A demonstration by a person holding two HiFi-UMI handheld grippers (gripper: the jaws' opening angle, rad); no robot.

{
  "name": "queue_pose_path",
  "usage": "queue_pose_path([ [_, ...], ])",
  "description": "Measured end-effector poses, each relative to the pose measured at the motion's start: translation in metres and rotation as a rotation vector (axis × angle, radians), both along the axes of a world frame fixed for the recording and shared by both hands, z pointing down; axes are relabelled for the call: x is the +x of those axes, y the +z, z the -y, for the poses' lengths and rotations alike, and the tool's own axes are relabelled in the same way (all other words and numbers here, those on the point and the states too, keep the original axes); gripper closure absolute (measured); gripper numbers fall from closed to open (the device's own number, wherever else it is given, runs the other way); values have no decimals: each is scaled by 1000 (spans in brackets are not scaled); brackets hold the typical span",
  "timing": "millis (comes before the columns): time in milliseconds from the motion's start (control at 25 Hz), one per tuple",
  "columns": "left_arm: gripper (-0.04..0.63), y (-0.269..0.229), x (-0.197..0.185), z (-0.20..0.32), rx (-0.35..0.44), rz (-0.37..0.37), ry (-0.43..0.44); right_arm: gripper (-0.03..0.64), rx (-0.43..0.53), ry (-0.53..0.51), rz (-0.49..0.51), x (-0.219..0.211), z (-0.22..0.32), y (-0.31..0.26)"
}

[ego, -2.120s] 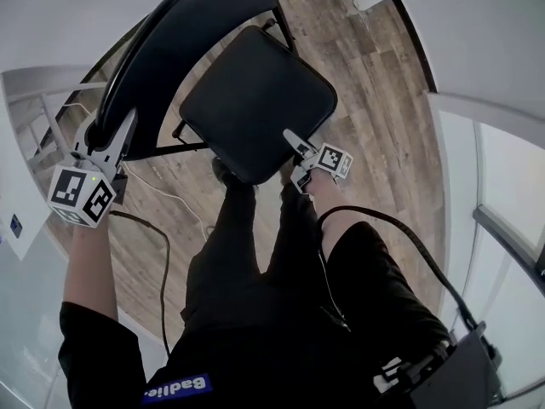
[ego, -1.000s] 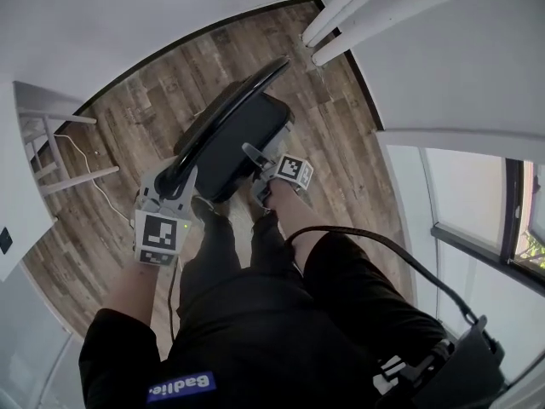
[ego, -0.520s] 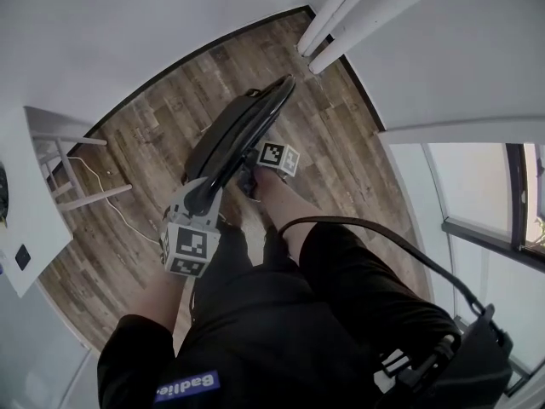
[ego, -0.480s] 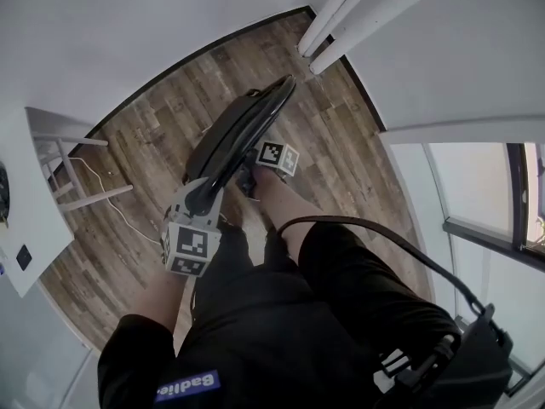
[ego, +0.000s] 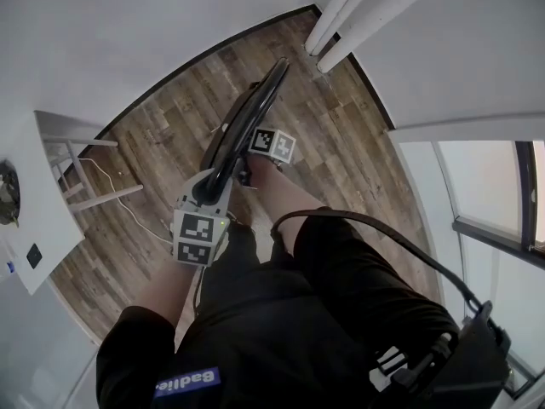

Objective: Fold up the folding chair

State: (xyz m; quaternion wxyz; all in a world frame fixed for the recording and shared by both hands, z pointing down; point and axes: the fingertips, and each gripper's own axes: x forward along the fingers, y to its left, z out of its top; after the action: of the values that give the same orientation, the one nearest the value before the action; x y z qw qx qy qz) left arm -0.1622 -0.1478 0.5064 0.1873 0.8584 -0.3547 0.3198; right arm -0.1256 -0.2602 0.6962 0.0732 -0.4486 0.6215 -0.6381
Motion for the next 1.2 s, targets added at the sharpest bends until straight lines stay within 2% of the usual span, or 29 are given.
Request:
queue_pose_path([
  [160, 505, -3, -2, 7, -13, 5, -21, 272, -5, -14, -42, -4, 8, -2],
  [280, 505, -5, -13, 13, -26, 7, -31, 278, -11, -35, -37, -12, 11, -2],
  [360, 505, -5, -19, 16, -15, 5, -43, 278, -21, -68, -45, -17, 11, 0],
  [520, 506, -5, -29, 26, 4, 13, -66, 289, -28, -163, -126, -20, 8, 4],
  [680, 512, -7, -35, 32, 11, -3, -70, 299, -26, -171, -173, -12, -1, 11],
  [880, 512, -8, -35, 29, 14, -15, -57, 299, -24, -212, -179, -13, -12, 9],
  [1080, 512, -8, -46, 30, 1, -2, -61, 322, 12, -278, -225, -6, -33, -6],
  [1200, 512, -9, -53, 35, 5, -8, -65, 332, 48, -291, -218, 4, -48, -27],
])
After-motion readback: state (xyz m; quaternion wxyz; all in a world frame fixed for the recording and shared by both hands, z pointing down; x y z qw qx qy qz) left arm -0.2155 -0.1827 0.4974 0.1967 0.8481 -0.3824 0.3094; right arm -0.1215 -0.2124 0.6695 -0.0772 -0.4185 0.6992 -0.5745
